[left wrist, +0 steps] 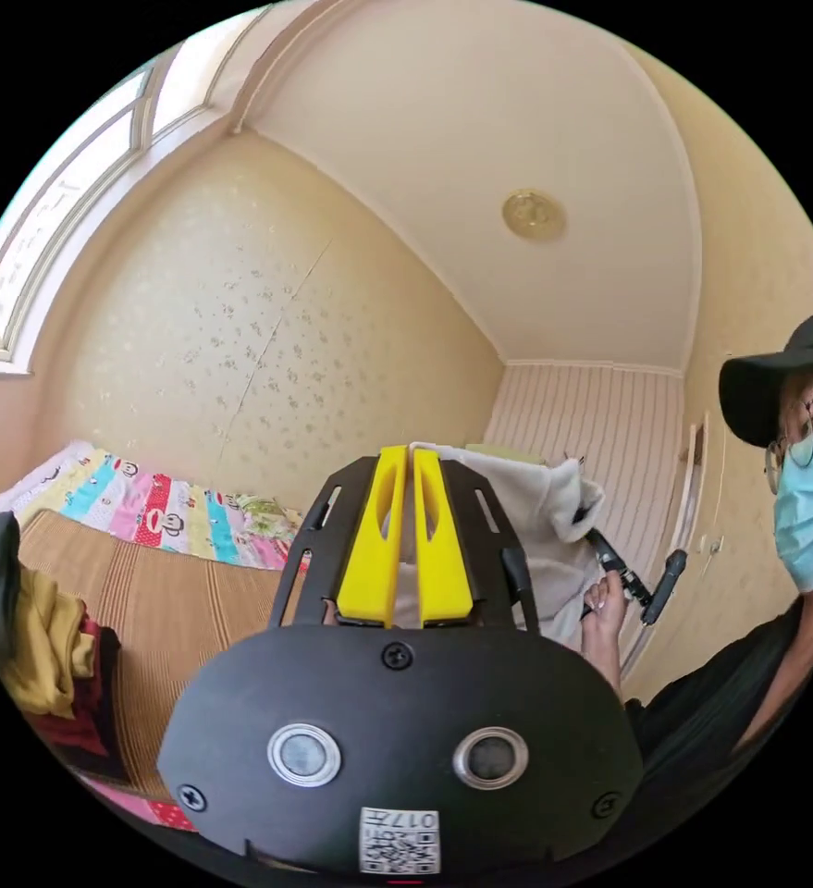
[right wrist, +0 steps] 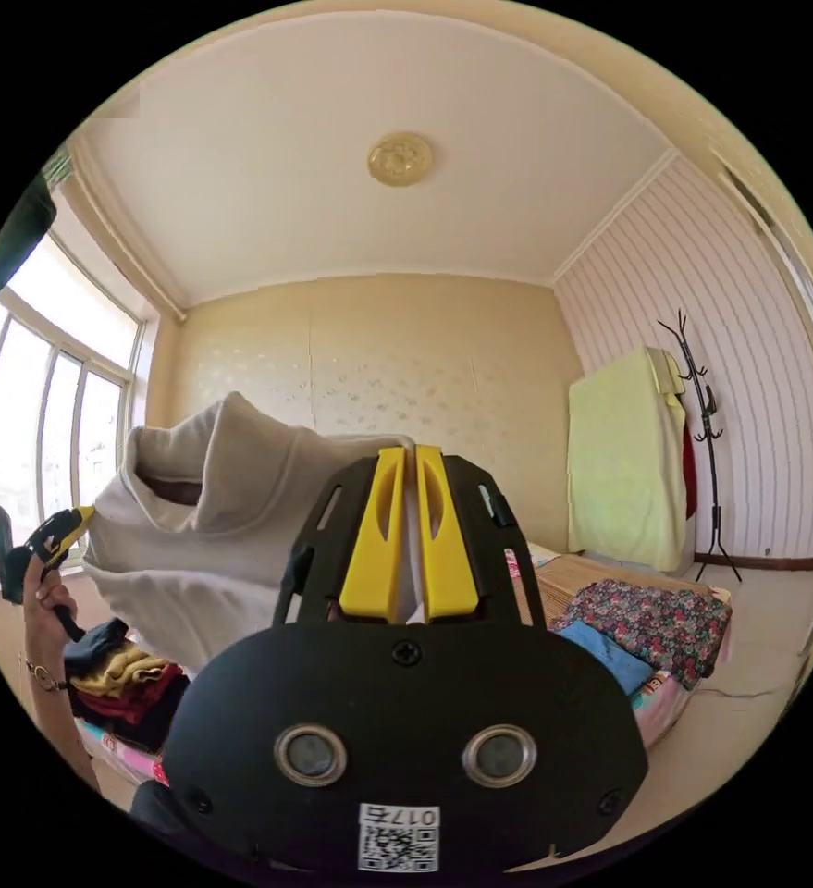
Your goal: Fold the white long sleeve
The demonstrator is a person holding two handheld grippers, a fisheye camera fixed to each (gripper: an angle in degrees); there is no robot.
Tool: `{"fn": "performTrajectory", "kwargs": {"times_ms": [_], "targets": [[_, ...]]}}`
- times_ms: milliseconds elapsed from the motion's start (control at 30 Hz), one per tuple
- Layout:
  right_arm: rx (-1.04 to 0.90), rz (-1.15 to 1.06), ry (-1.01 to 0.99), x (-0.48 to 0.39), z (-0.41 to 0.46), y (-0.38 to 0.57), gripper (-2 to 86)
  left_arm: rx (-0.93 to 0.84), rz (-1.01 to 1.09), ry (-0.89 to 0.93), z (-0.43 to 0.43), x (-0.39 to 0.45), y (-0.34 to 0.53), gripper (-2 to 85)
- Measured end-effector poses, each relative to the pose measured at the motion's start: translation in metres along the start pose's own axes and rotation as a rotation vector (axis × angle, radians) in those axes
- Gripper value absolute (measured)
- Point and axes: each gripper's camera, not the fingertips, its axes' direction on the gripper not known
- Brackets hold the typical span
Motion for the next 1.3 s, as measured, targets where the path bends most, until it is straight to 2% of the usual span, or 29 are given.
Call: {"fn": "performTrajectory", "kwargs": {"times_ms": [100, 133, 233, 333, 433, 533, 567, 633, 667, 700, 733, 767, 800, 833, 867, 900, 1000, 1100, 1233, 1300], "targets": [[0.059, 0.054, -0.048, -0.003, -0.029, -0.019, 2.2, 0.120, -0.009, 0.139, -0.038, 0.018, -0.016, -0.4], [0.066, 0.051, -0.051, -0.004, -0.034, -0.022, 2.1, 0.148, 0.007, 0.135, -0.053, 0.029, -0.022, -0.4], [0.056, 0.055, -0.092, -0.006, -0.052, -0.038, 2.0, 0.099, 0.027, 0.018, -0.074, 0.053, -0.038, -0.4], [0.038, 0.052, -0.071, -0.012, -0.048, -0.044, 2.0, 0.108, 0.029, -0.023, -0.075, 0.061, -0.038, -0.3], [0.048, 0.060, -0.091, -0.011, -0.013, -0.038, 2.1, 0.100, 0.054, -0.166, -0.051, 0.054, -0.035, -0.3], [-0.099, 0.042, -0.082, -0.008, 0.080, -0.035, 2.6, -0.021, 0.043, -0.270, 0.013, 0.011, -0.042, -0.3], [-0.180, 0.008, -0.070, -0.008, 0.137, -0.030, 2.9, -0.050, 0.029, -0.288, 0.030, -0.004, -0.043, -0.3], [-0.308, -0.054, -0.024, -0.009, 0.240, -0.012, 3.7, -0.188, -0.004, -0.375, 0.117, -0.077, -0.042, -0.2], [-0.405, -0.119, 0.001, -0.009, 0.319, 0.013, 4.5, -0.229, -0.002, -0.408, 0.141, -0.098, -0.038, -0.2], [-0.567, -0.148, 0.027, -0.004, 0.397, 0.054, 5.0, -0.322, -0.029, -0.512, 0.186, -0.143, -0.022, -0.1], [-0.690, -0.134, 0.055, 0.000, 0.431, 0.078, 5.2, -0.484, -0.112, -0.620, 0.222, -0.191, 0.003, -0.1], [-0.918, -0.085, 0.124, 0.009, 0.479, 0.128, 5.2, -0.580, -0.157, -0.625, 0.236, -0.213, 0.019, 0.0], [-1.031, -0.106, 0.125, 0.012, 0.495, 0.177, 5.3, -0.729, -0.221, -0.521, 0.254, -0.246, 0.055, 0.2], [-1.048, -0.134, 0.108, 0.011, 0.494, 0.198, 5.4, -0.785, -0.246, -0.395, 0.256, -0.262, 0.093, 0.4], [-1.049, -0.192, 0.085, 0.011, 0.482, 0.241, 5.7, -0.788, -0.251, -0.358, 0.253, -0.267, 0.112, 0.4], [-1.070, -0.237, 0.092, 0.016, 0.463, 0.285, 6.2, -0.810, -0.259, -0.340, 0.245, -0.272, 0.152, 1.0], [-1.150, -0.303, 0.199, 0.049, 0.398, 0.389, 8.4, -1.032, -0.233, -0.381, 0.237, -0.269, 0.251, 4.6], [-1.220, -0.238, 0.361, 0.092, 0.329, 0.459, 9.4, -1.119, -0.256, -0.342, 0.227, -0.251, 0.323, 7.5], [-1.171, -0.161, 0.221, 0.113, 0.271, 0.478, 4.1, -1.168, -0.318, -0.301, 0.237, -0.228, 0.381, 9.3], [-1.319, -0.133, 0.118, 0.126, 0.279, 0.481, 1.8, -1.175, -0.239, -0.344, 0.240, -0.213, 0.387, 6.5]]}}
